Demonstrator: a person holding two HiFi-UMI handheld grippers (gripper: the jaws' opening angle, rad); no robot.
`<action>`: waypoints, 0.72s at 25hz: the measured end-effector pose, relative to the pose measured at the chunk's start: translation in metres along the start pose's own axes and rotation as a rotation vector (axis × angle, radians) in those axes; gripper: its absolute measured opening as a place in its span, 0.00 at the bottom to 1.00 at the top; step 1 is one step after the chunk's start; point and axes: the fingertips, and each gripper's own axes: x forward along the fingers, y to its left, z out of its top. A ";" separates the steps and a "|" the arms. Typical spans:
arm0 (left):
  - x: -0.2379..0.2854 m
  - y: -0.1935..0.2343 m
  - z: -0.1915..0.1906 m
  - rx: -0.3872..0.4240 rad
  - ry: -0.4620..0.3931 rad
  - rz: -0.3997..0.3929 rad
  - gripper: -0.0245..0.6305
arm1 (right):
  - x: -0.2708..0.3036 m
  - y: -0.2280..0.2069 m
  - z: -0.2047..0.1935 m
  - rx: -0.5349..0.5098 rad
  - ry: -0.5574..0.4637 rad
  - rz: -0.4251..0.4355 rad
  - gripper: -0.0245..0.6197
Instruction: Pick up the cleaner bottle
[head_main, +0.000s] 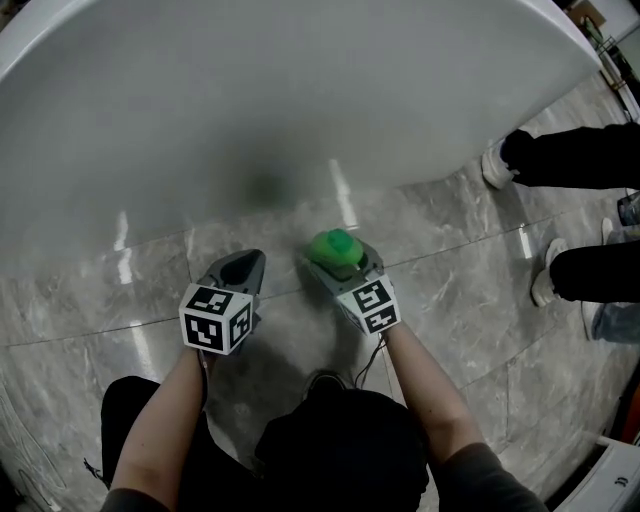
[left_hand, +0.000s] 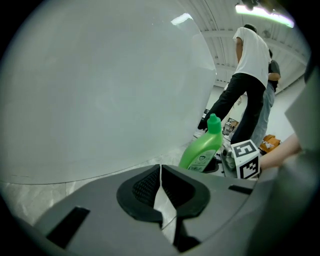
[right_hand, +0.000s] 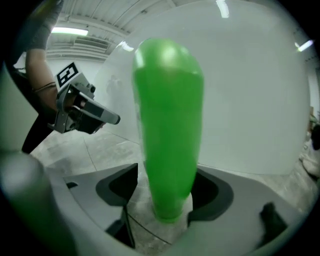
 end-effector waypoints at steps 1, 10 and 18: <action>0.000 0.000 -0.001 0.007 0.004 0.002 0.07 | 0.002 0.004 0.000 -0.038 0.010 0.011 0.50; 0.002 -0.001 0.000 0.016 0.007 0.002 0.07 | 0.017 0.001 0.007 -0.006 -0.034 -0.014 0.50; 0.002 -0.001 -0.002 0.021 0.002 0.003 0.07 | 0.025 0.003 0.005 0.028 -0.036 -0.017 0.40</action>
